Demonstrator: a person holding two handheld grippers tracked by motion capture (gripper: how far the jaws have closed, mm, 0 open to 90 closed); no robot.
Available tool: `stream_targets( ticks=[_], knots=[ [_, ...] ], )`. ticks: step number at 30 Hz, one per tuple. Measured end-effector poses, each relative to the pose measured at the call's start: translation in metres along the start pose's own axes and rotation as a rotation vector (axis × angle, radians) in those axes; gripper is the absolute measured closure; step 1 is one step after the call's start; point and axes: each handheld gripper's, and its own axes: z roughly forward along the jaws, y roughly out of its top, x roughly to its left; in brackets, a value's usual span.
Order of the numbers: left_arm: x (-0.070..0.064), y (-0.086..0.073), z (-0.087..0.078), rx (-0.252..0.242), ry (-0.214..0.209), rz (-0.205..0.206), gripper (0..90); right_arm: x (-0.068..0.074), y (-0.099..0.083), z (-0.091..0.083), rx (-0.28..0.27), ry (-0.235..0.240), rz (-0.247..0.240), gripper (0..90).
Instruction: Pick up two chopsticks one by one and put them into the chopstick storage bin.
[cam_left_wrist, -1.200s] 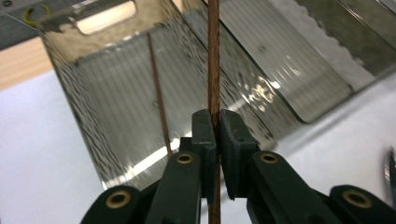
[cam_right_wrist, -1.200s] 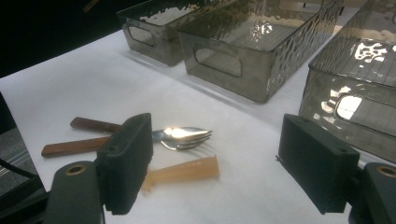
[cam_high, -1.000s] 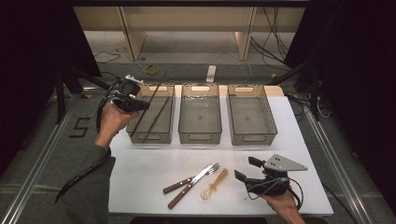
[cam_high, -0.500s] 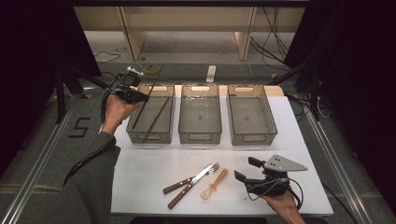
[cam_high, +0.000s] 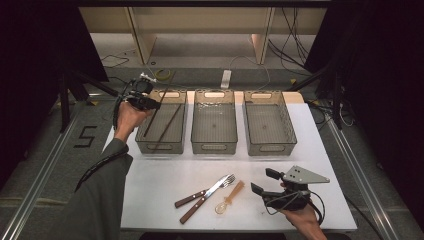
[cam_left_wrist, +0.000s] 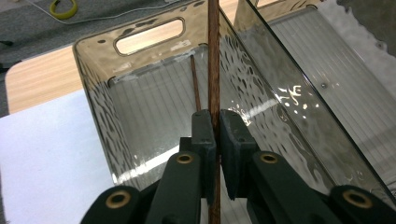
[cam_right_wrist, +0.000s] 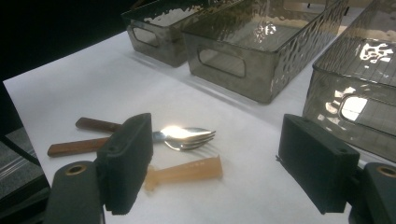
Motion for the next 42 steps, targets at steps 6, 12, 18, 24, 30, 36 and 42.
stream_targets(
  ticks=[6,12,18,24,30,36,42],
  knots=[
    [0.0,-0.006,0.009,0.015,0.006,-0.006,84.3,0.001,0.0,0.0,0.0,0.0,-0.002,26.9],
    [0.003,-0.013,0.017,0.026,0.031,-0.001,84.0,0.001,0.0,0.0,-0.001,-0.001,-0.001,26.9],
    [0.006,-0.017,0.019,0.038,0.012,-0.029,76.2,0.001,0.0,0.0,0.001,-0.002,0.001,26.9],
    [0.001,-0.019,0.003,0.028,-0.061,-0.069,52.0,0.0,0.0,0.0,0.002,-0.005,0.002,26.9],
    [-0.018,-0.029,-0.021,-0.011,-0.116,-0.065,36.7,0.0,0.0,0.0,0.001,-0.006,0.002,26.9],
    [-0.04,-0.047,-0.039,-0.045,-0.16,-0.03,29.7,0.0,0.0,0.0,0.003,-0.004,0.001,26.8],
    [-0.059,-0.066,-0.05,-0.088,-0.19,-0.005,25.8,0.001,0.0,0.002,0.012,0.006,-0.009,26.7]
  ],
)
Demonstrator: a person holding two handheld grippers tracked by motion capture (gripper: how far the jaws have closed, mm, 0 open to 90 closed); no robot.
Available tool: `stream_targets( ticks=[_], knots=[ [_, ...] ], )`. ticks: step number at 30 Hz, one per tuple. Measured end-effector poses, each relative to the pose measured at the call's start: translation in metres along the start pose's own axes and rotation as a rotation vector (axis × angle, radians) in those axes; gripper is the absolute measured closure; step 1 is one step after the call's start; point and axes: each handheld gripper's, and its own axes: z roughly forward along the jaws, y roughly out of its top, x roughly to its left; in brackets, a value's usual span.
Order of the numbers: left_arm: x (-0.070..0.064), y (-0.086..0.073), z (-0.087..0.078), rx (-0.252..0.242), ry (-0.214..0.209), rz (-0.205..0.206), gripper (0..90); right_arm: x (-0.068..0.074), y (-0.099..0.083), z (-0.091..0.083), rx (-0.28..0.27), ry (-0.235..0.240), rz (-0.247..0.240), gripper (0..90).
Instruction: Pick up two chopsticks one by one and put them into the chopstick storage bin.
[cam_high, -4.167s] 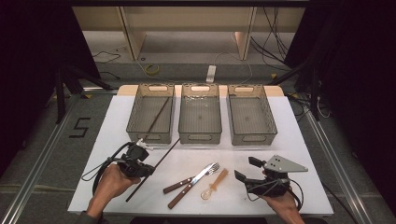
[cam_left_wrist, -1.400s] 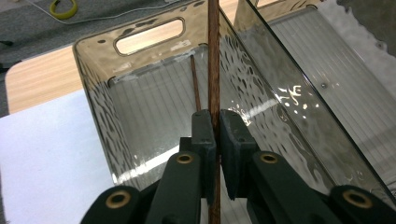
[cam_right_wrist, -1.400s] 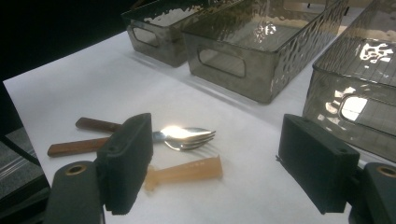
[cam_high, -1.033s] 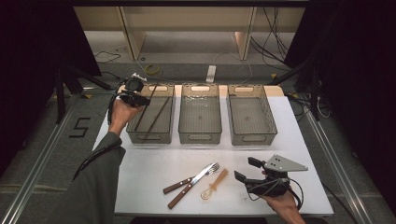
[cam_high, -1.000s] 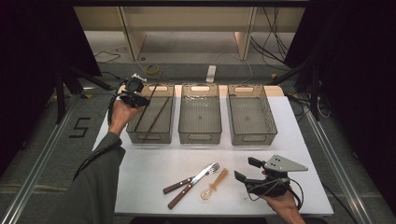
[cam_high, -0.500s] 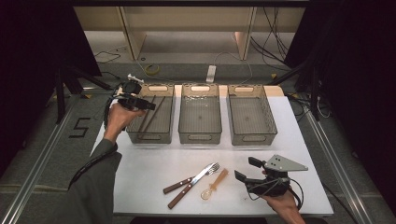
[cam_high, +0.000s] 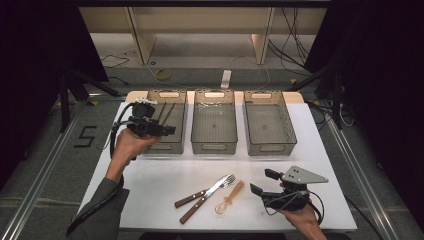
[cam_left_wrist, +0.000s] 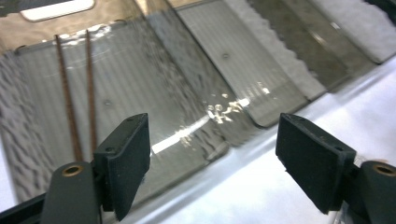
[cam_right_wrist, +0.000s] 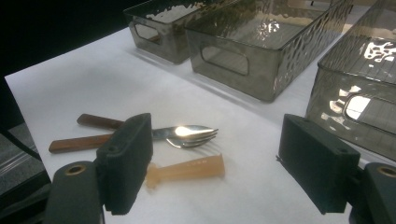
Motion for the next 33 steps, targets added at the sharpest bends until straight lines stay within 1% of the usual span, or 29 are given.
stream_targets(
  ticks=[1,2,3,4,5,6,7,11,12,16,19,21,22,26,28,29,33],
  knots=[
    [-0.003,-0.005,-0.001,-0.013,-0.001,0.007,26.0,0.0,0.0,0.0,0.001,0.001,-0.001,26.7],
    [-0.004,-0.008,-0.001,0.002,-0.005,0.013,26.3,0.0,0.0,0.0,-0.001,0.003,-0.001,26.7],
    [-0.006,-0.011,-0.003,0.006,0.001,0.02,25.7,0.0,0.0,-0.001,-0.001,0.004,0.0,26.7],
    [-0.007,-0.015,-0.005,-0.011,0.013,0.023,25.4,0.0,0.0,-0.001,-0.001,0.008,-0.001,26.6],
    [-0.009,-0.019,-0.007,-0.019,0.01,0.021,25.3,0.0,0.0,-0.001,0.002,0.008,-0.002,26.6],
    [-0.01,-0.022,-0.008,-0.015,0.002,0.025,25.3,0.0,0.0,0.0,0.004,0.009,-0.003,26.6],
    [-0.011,-0.026,-0.008,-0.015,0.003,0.028,24.9,0.0,0.0,0.0,0.003,0.011,-0.003,26.6],
    [-0.014,-0.04,-0.007,-0.024,0.023,0.038,23.8,0.002,0.001,0.001,0.01,0.018,-0.014,26.5],
    [-0.014,-0.043,-0.006,-0.036,0.021,0.033,23.7,0.001,0.001,0.001,0.01,0.02,-0.019,26.5],
    [-0.013,-0.054,-0.004,-0.077,-0.025,0.009,22.5,0.001,0.0,0.002,0.014,0.026,-0.024,26.5],
    [-0.014,-0.062,-0.004,-0.082,-0.043,0.001,20.9,-0.001,0.0,0.002,0.019,0.031,-0.023,26.5],
    [-0.015,-0.067,-0.005,-0.088,-0.064,-0.001,20.6,-0.001,0.0,0.002,0.022,0.036,-0.025,26.5],
    [-0.016,-0.07,-0.005,-0.097,-0.069,-0.007,20.6,-0.001,0.0,0.002,0.023,0.038,-0.028,26.4],
    [-0.019,-0.08,-0.006,-0.109,-0.088,-0.003,20.4,-0.001,0.0,0.004,0.031,0.049,-0.034,26.3],
    [-0.021,-0.083,-0.006,-0.104,-0.091,0.004,20.0,-0.001,0.0,0.005,0.04,0.05,-0.041,26.3],
    [-0.022,-0.085,-0.006,-0.109,-0.093,-0.004,20.0,-0.002,0.0,0.005,0.041,0.051,-0.04,26.3],
    [-0.026,-0.093,-0.008,-0.117,-0.097,-0.002,19.7,-0.002,0.0,0.005,0.045,0.056,-0.041,26.3]
  ],
)
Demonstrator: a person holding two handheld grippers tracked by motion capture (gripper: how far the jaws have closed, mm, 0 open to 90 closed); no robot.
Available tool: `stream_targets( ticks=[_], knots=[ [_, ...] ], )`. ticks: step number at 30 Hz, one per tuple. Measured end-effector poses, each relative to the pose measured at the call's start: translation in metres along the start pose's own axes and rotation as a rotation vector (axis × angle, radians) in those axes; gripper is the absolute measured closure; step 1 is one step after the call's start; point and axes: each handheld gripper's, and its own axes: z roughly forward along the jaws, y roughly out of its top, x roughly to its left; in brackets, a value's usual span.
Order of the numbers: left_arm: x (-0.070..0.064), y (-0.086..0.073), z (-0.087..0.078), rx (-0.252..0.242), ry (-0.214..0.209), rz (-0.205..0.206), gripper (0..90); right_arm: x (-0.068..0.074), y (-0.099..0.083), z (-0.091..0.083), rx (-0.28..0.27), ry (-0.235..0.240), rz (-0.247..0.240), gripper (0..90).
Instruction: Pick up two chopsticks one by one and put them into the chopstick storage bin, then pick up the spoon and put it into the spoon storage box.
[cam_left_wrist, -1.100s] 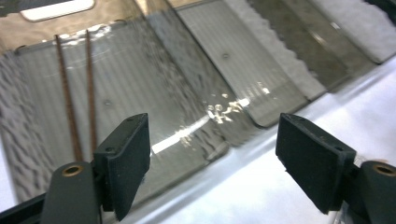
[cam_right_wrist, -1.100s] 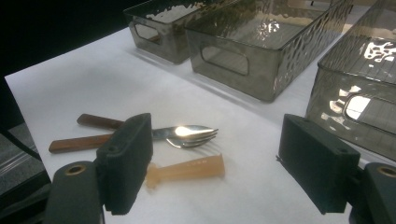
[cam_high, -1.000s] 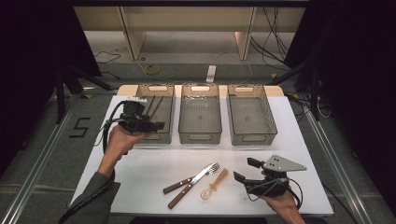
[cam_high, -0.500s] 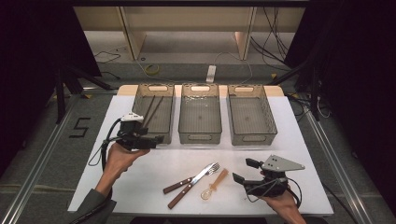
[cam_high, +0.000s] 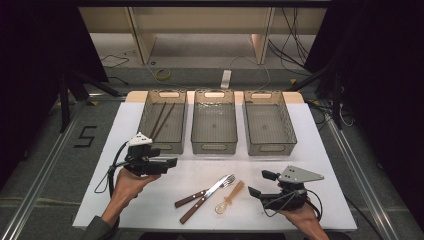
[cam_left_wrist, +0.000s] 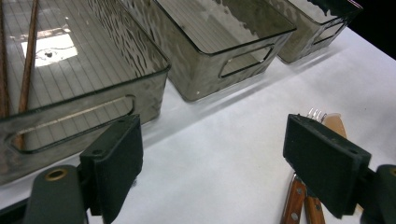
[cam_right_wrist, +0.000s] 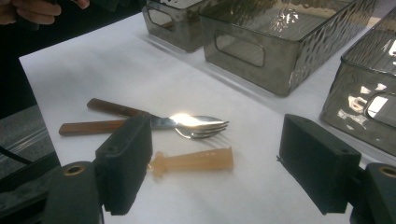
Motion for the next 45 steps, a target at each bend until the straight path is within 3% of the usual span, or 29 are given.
stream_targets(
  ticks=[8,12,19,27,32,39,45],
  knots=[
    [-0.009,-0.013,-0.006,-0.007,-0.021,0.008,17.4,0.001,0.0,0.001,0.01,0.002,-0.005,26.3],
    [-0.013,-0.015,-0.007,-0.01,-0.006,0.029,16.9,0.002,0.0,0.002,0.02,0.006,-0.013,26.3],
    [-0.014,-0.018,-0.013,-0.029,-0.002,0.02,16.7,0.002,0.0,0.005,0.034,0.01,-0.012,26.2],
    [-0.018,-0.021,-0.017,-0.022,0.0,0.039,16.5,0.003,0.001,0.006,0.037,0.014,-0.018,26.2],
    [-0.019,-0.022,-0.02,-0.041,0.001,0.029,16.1,0.005,0.005,0.014,0.079,0.051,-0.076,26.1],
    [-0.02,-0.024,-0.022,-0.047,0.005,0.024,15.7,0.005,0.015,0.037,0.22,0.166,-0.209,26.1],
    [-0.021,-0.026,-0.025,-0.062,0.007,0.027,15.7,0.011,0.022,0.05,0.315,0.22,-0.305,26.2]
  ],
)
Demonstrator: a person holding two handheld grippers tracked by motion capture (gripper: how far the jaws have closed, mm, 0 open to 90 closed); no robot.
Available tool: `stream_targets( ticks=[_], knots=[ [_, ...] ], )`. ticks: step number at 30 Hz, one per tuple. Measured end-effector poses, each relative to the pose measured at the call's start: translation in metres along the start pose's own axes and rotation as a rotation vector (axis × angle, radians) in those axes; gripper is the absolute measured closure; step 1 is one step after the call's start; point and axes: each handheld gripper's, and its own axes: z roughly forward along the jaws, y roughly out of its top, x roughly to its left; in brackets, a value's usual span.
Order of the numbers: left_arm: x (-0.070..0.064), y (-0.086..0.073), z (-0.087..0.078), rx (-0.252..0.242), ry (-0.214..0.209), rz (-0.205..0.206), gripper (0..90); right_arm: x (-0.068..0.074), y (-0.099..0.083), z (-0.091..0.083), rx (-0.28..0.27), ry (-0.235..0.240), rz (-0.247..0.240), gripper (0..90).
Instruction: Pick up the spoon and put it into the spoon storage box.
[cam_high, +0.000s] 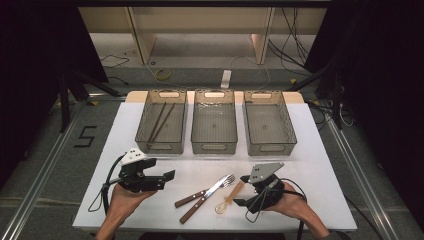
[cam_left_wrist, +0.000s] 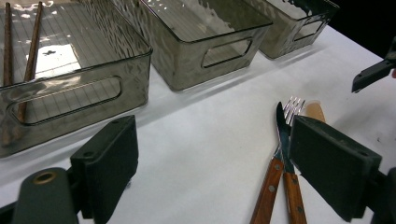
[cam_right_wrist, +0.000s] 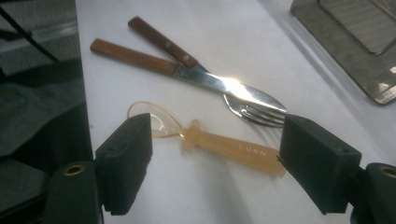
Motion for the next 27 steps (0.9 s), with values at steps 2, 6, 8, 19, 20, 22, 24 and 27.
stream_targets(
  ticks=[2,6,8,19,20,22,24,27],
  knots=[
    [-0.001,0.0,-0.001,-0.001,-0.001,0.006,15.7,0.0,0.002,0.004,0.024,-0.002,-0.027,26.4],
    [-0.003,-0.001,-0.001,-0.006,-0.004,0.019,15.7,0.0,0.008,0.012,0.093,0.01,-0.08,26.9],
    [-0.003,-0.002,-0.001,0.002,-0.003,0.026,15.7,0.0,0.011,0.017,0.121,0.012,-0.098,27.1],
    [-0.003,-0.003,-0.001,0.004,0.003,0.027,15.7,0.0,0.018,0.041,0.215,0.021,-0.198,28.6],
    [-0.003,-0.003,-0.001,0.005,0.002,0.031,15.7,0.0,0.019,0.041,0.225,0.024,-0.197,28.7],
    [-0.004,-0.003,0.0,0.007,0.005,0.031,15.7,0.0,0.018,0.044,0.235,0.029,-0.211,28.7],
    [-0.004,-0.003,0.0,0.012,0.004,0.035,15.7,0.0,0.018,0.046,0.249,0.027,-0.216,28.7],
    [-0.004,-0.003,0.0,0.014,0.004,0.038,15.7,-0.001,0.019,0.049,0.253,0.043,-0.235,28.7]
  ],
)
